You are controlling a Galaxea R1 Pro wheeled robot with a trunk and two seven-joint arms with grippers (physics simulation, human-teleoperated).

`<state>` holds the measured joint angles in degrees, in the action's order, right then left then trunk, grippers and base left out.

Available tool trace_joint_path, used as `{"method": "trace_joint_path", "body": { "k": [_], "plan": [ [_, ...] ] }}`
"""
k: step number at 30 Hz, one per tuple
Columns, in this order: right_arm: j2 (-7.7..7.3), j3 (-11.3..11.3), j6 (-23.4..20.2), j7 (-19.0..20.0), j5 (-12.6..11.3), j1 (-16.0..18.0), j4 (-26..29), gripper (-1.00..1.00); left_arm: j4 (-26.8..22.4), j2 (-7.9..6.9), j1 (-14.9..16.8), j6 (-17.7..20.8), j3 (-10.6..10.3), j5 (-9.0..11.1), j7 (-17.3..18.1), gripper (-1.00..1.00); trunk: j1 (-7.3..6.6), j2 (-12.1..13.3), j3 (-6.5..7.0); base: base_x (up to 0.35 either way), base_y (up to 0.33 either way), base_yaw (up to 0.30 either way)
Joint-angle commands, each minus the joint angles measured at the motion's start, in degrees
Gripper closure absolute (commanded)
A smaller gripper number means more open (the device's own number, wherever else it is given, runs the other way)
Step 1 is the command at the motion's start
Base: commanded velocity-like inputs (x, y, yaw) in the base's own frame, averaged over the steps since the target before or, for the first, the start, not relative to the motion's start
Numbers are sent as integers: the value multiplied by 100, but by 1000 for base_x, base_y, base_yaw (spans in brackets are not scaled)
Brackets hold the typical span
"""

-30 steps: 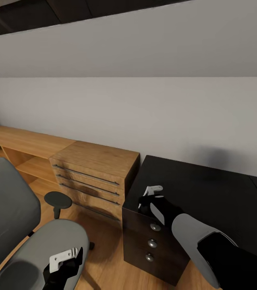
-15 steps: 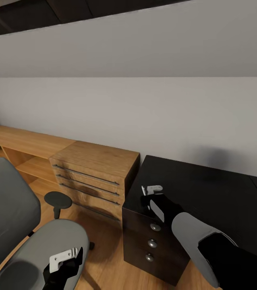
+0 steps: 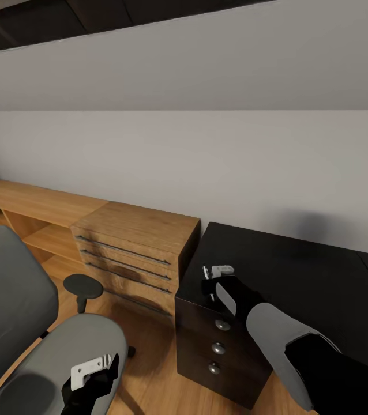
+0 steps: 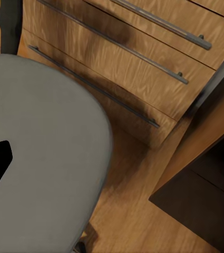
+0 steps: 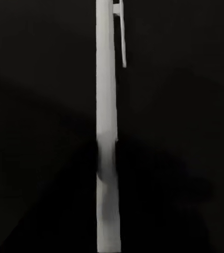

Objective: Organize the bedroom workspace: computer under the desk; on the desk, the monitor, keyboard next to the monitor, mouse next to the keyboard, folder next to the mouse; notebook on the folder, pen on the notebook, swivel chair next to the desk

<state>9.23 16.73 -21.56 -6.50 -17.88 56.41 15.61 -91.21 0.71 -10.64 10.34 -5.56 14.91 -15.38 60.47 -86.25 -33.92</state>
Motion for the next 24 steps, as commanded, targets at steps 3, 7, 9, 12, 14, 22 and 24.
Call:
{"method": "trace_joint_path", "body": {
  "k": [3,7,9,12,14,22,24],
  "plan": [
    [-3,37,-54,-53,-102,0,-481,100,-11,-1,0,21,-3,47,-35,-100,0,-2,-5,0,0,0],
    [-8,30,-58,-53,-102,-1,-480,100,-9,-6,0,11,0,47,-35,-100,0,-2,-5,0,0,0],
    [-8,27,-58,-53,-102,-1,-478,100,-7,-9,-6,-4,2,32,-35,-100,-43,78,30,0,0,0],
    [-9,25,-59,-53,-102,0,-476,100,-7,-9,-7,-10,1,21,-38,-100,-109,198,84,0,0,0],
    [-9,24,-59,-53,-102,1,-475,100,-7,-9,-8,-12,1,18,-40,-100,-153,279,120,0,0,0],
    [-21,27,-39,-55,-95,2,-368,100,-4,-10,-8,-14,-1,8,-43,-100,-329,599,264,0,0,0],
    [-100,30,-45,-64,-95,-4,11,100,3,-6,-8,-9,-2,3,-49,-100,-373,680,300,0,0,0]
  ]
}}
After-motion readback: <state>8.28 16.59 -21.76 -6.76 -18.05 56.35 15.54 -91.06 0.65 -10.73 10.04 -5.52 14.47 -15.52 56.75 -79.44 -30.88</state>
